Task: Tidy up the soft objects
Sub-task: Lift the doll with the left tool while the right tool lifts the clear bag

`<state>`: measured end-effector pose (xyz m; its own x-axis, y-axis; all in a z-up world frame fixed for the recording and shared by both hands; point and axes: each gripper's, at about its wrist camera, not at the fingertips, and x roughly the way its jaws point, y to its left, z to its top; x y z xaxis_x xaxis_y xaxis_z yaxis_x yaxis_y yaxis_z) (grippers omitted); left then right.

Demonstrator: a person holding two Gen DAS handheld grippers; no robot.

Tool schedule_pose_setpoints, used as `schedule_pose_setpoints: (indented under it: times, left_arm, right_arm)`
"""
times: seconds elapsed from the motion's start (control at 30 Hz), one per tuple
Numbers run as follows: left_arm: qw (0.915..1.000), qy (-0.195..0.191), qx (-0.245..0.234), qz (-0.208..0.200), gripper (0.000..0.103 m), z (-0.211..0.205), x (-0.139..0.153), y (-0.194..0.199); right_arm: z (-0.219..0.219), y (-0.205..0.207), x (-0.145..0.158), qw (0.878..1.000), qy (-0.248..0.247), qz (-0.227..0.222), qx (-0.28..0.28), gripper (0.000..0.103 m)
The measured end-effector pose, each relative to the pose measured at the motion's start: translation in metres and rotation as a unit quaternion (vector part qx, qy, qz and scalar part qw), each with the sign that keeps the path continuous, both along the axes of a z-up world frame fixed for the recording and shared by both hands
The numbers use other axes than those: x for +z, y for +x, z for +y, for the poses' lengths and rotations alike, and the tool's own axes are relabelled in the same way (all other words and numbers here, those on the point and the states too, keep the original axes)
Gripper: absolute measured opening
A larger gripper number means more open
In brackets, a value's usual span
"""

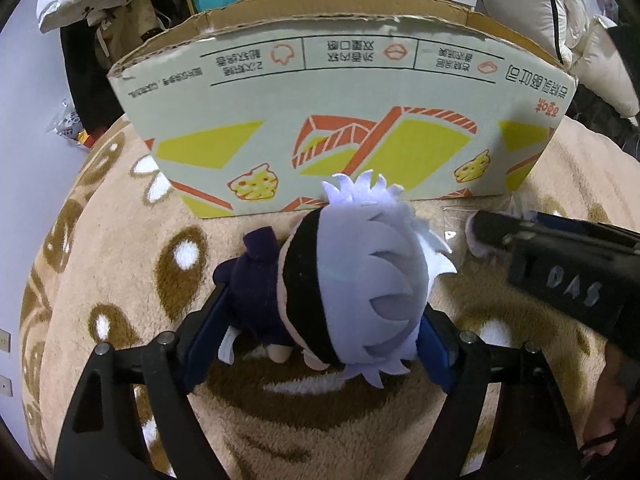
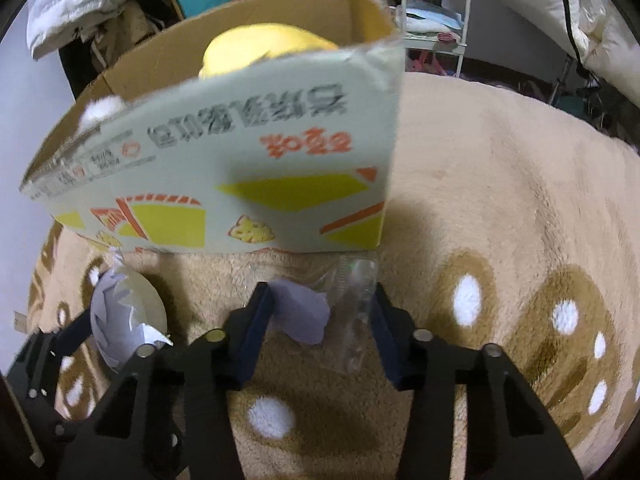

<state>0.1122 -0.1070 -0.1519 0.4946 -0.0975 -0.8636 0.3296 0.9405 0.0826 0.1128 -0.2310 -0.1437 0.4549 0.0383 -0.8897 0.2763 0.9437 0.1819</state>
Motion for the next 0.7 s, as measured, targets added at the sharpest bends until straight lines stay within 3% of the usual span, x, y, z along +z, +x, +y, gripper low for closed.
schedule_pose_setpoints:
  times: [0.17,0.3,0.4,0.7]
  left_arm:
    - [0.9998,-0.016,0.01,-0.001,0.077,0.006,0.008,-0.002]
    - [0.9996,-0.024,0.009,-0.014,0.061,0.008,0.019,-0.007]
    - [0.9993,-0.026,0.003,-0.029,0.048,0.009,0.027,-0.014]
    - [0.9969,-0.053,0.023,-0.053,0.046,0.024,0.049,-0.023]
  right_arm:
    - [-0.006,-0.006,0.01,0.999,0.037,-0.024,-0.013,0.027]
    - [-0.006,-0.009,0.022,0.997,0.054,-0.048,-0.007,0.008]
    - [-0.013,-0.016,0.027,0.997,0.057,-0.061,0.005,0.006]
    - [-0.005,-0.029,0.054,0.995,0.021,-0.098,0.027,0.004]
